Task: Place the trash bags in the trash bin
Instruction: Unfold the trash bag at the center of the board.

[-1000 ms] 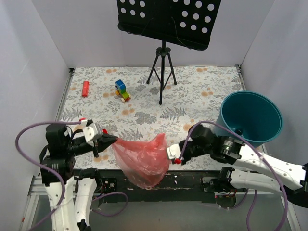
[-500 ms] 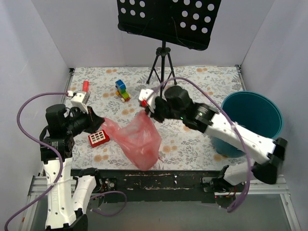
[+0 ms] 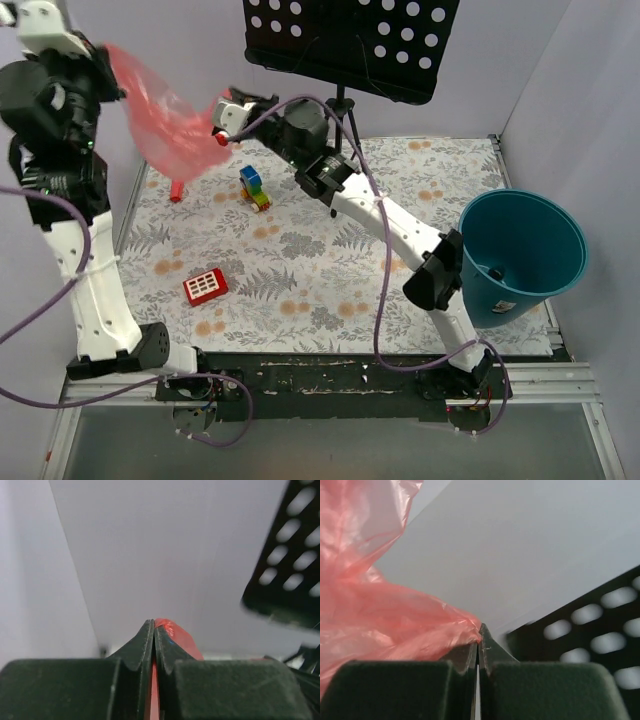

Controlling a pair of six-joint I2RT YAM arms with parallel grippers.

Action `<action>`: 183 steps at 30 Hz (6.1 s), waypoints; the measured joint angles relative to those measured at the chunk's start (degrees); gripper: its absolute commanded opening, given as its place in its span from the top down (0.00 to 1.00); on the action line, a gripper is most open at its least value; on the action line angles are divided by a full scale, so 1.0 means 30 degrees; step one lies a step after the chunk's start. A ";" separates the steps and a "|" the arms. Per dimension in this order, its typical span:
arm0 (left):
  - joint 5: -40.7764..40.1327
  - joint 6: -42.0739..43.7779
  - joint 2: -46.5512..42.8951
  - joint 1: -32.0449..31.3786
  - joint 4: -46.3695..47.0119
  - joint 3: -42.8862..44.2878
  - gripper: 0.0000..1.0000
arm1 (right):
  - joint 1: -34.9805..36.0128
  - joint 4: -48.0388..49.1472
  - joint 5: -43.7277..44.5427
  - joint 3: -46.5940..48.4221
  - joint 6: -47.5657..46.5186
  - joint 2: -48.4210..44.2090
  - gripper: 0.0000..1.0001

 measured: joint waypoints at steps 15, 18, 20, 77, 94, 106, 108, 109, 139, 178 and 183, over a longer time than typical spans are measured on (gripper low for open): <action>1.6772 1.8666 -1.6313 -0.0073 0.0444 -2.2294 1.00 | 0.1209 1.1468 -0.2776 -2.6942 -0.6404 -1.7719 0.99; 1.7908 2.3868 -1.6415 -0.0007 -0.6492 -2.5959 1.00 | 0.3206 0.3293 -0.3759 -3.5095 -0.5319 -1.9890 0.99; 1.8994 2.4458 -1.8425 -0.0022 -0.8072 -2.5995 1.00 | 0.5246 0.0117 -0.3767 -3.8286 -0.4575 -2.3292 0.99; 0.9034 -0.1049 -0.2543 0.0918 -0.5151 -0.8692 1.00 | -0.2186 -0.8204 -0.6426 -1.0601 1.2276 -1.0899 0.99; 1.3413 -0.5005 -0.8553 0.3869 1.5008 -0.4503 1.00 | 0.2084 1.0520 -0.3810 -1.1759 0.2025 -1.3165 0.99; 2.5172 0.3096 -0.8531 0.0568 -0.2659 -1.9802 1.00 | 0.2572 -1.0907 -1.0338 -2.6301 0.0867 -1.8863 0.79; 2.5252 0.2455 -0.9318 0.0539 -0.3293 -1.9788 1.00 | 0.2783 -1.2473 -1.0440 -2.5325 0.1362 -2.0393 0.60; 2.5390 0.2018 -1.0054 0.0510 -0.3286 -1.9788 1.00 | 0.2761 -1.3078 -1.0455 -2.4443 0.1523 -2.1238 0.57; 2.0626 -0.3934 -0.7322 0.0350 -0.6994 -2.4225 1.00 | 0.0299 -2.2972 -1.4367 -2.0225 0.5333 -1.7996 0.09; 2.7343 0.3242 0.1311 1.2539 -1.1897 -1.4083 1.00 | -0.3781 -2.1850 0.3672 -1.6203 0.4342 -1.8790 0.03; 2.7343 0.3497 0.0714 1.2531 -1.2065 -1.5081 1.00 | -0.5748 -2.0895 0.6535 -1.4914 0.4299 -1.9584 0.04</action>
